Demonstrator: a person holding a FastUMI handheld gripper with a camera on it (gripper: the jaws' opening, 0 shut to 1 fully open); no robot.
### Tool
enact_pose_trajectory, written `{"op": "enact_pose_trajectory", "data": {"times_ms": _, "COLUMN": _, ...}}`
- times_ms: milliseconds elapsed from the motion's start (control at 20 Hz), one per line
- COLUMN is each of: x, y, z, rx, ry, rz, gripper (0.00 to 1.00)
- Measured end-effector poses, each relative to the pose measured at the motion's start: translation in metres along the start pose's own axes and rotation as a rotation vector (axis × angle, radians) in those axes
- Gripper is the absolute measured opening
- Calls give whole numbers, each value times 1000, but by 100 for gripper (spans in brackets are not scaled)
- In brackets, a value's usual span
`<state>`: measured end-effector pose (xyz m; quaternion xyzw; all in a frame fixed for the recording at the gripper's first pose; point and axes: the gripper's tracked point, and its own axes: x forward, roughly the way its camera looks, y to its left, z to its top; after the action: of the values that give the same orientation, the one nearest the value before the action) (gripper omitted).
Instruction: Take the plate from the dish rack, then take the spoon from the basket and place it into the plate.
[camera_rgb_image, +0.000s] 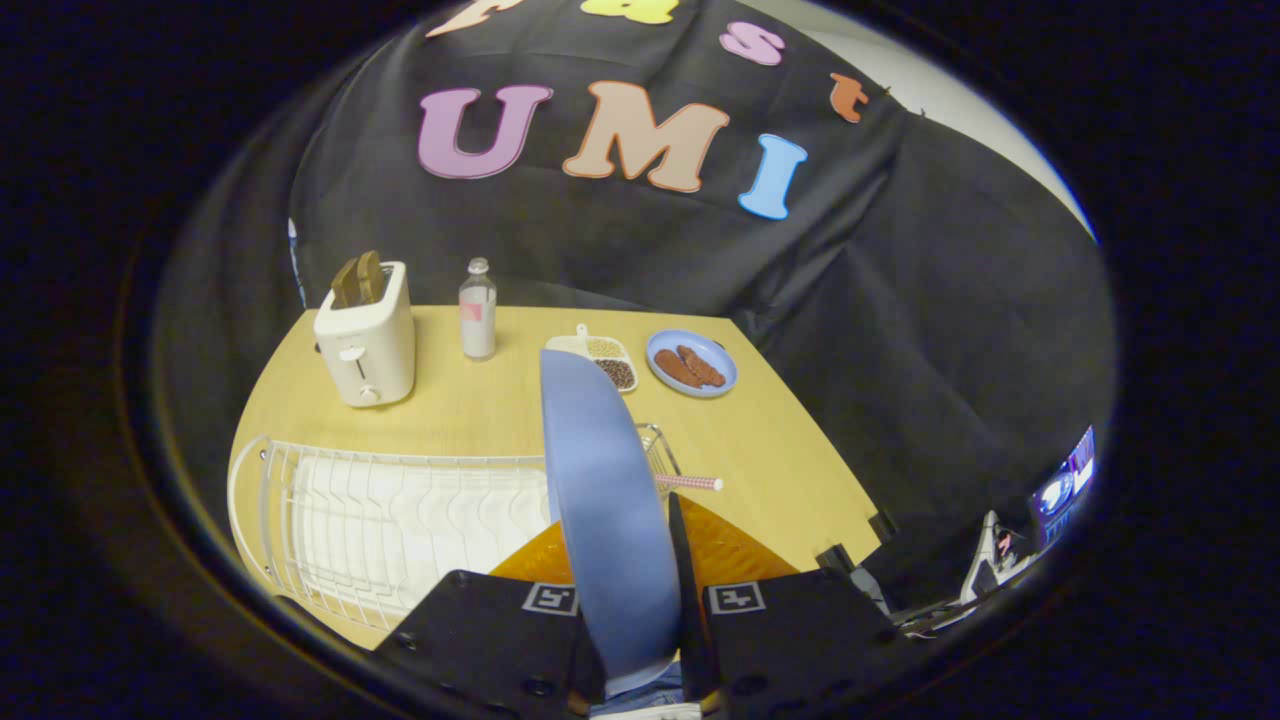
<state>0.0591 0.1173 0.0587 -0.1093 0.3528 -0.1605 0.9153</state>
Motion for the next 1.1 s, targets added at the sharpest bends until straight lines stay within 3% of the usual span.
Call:
{"op": "enact_pose_trajectory", "data": {"times_ms": 300, "x": -1, "y": -92, "z": 18, "rx": 161, "ry": -73, "rz": -74, "gripper": 32}}
{"op": "enact_pose_trajectory", "data": {"times_ms": 500, "x": 7, "y": -143, "z": -9, "rx": 285, "ry": -35, "rz": -109, "gripper": 31}}
{"op": "enact_pose_trajectory", "data": {"times_ms": 700, "x": 16, "y": -178, "z": -64, "rx": 368, "ry": 100, "rz": -132, "gripper": 31}}
{"op": "enact_pose_trajectory", "data": {"times_ms": 850, "x": 36, "y": -177, "z": -96, "rx": 381, "ry": 189, "rz": -86, "gripper": 32}}
{"op": "enact_pose_trajectory", "data": {"times_ms": 1100, "x": 81, "y": -136, "z": -142, "rx": 407, "ry": 356, "rz": 125, "gripper": 31}}
